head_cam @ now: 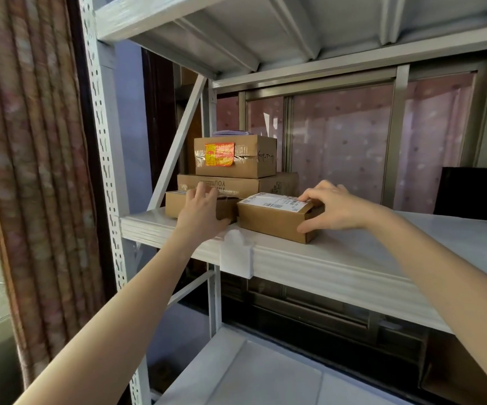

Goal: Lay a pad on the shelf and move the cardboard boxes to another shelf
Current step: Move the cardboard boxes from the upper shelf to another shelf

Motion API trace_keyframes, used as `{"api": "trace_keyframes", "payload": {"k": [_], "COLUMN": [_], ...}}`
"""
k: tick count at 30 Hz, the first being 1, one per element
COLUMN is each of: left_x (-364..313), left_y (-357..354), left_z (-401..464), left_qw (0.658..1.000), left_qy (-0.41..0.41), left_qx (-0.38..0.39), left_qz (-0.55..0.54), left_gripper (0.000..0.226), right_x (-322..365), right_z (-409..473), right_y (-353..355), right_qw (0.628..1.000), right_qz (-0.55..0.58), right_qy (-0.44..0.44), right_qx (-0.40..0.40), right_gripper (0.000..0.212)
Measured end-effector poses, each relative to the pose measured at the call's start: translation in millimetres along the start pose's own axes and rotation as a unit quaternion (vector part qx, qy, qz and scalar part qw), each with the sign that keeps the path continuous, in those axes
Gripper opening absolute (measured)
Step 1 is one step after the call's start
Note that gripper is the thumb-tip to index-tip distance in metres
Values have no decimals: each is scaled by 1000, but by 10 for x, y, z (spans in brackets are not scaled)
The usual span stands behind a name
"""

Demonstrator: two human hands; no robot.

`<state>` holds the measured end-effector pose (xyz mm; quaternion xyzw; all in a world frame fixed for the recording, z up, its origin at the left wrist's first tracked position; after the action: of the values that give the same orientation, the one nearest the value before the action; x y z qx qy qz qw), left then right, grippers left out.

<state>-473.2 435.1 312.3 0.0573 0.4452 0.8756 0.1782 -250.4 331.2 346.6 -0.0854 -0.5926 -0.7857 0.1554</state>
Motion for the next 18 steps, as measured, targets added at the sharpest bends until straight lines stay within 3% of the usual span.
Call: {"api": "trace_keyframes", "payload": {"k": [6,11,18], "left_x": [-97,-137,-128], "left_y": [-29,83,139], "left_z": [-12,-45,-60], "left_qw": [997,988,987], "left_qy": [-20,10,4], "left_qx": [58,70,53], "left_qz": [-49,-137,-153], "left_gripper": [76,55,45], "right_x": [94,173,296], "right_z": [-11,-31,-23], "right_y": [34,78,21], "right_qw": [999,997,994], "right_qz": [-41,-65,-92], "right_qy": [33,41,45], "right_qx": [1,18,23], "right_gripper": [62,62,54]}}
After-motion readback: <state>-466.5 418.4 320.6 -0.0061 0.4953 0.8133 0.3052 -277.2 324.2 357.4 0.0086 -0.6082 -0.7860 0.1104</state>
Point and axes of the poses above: each hand's wrist, its own z-axis towards the middle knuckle, its own y-axis out of the back of the hand, x = y × z, the point moved 4 cm from there along z, towards the middle knuckle, and after that the axes turned 5 degrees about z, right-handed, at the moved point
